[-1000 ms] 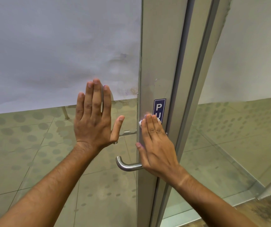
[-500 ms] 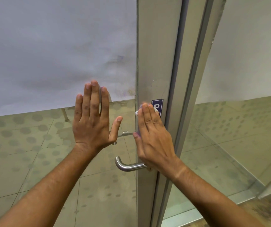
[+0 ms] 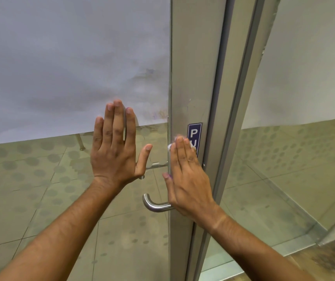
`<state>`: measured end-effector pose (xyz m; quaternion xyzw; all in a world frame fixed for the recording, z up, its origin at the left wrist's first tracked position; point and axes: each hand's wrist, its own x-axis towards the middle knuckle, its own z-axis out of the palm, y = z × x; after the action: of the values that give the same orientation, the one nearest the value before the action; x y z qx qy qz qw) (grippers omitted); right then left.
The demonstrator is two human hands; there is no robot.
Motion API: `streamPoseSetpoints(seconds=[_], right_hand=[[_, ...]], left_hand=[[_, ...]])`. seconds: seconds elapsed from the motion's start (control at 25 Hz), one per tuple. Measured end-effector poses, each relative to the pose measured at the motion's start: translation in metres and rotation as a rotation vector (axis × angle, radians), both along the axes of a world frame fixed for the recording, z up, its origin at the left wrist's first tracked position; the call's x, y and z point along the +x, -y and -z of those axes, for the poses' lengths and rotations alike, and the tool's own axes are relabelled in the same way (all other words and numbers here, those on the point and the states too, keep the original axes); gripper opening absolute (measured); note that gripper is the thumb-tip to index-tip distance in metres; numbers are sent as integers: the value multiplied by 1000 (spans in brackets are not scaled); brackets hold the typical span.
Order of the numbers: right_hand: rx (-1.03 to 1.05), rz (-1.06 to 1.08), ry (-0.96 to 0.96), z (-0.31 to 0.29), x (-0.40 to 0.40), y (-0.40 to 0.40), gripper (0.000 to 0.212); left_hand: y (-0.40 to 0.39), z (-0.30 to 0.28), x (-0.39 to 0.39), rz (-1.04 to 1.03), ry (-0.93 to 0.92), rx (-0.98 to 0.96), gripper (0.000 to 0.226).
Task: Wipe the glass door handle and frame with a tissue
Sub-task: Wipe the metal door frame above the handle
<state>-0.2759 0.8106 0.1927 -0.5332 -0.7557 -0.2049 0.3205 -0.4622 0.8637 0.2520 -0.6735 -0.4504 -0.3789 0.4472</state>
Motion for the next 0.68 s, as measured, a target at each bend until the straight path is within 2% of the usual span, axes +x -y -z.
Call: streamPoseSetpoints(seconds=[0.12,0.6,0.68], right_hand=[[-10,3,10,7,5,2,77],[174,41,-319,-57,0,-16,76],[178,14,-291,-61,1,-16,74]], left_hand=[[0,1,-1,1,-12,-1,89],[-4,3,-1,11,-21,23,89],[-4,4,0,6,-20,26,88]])
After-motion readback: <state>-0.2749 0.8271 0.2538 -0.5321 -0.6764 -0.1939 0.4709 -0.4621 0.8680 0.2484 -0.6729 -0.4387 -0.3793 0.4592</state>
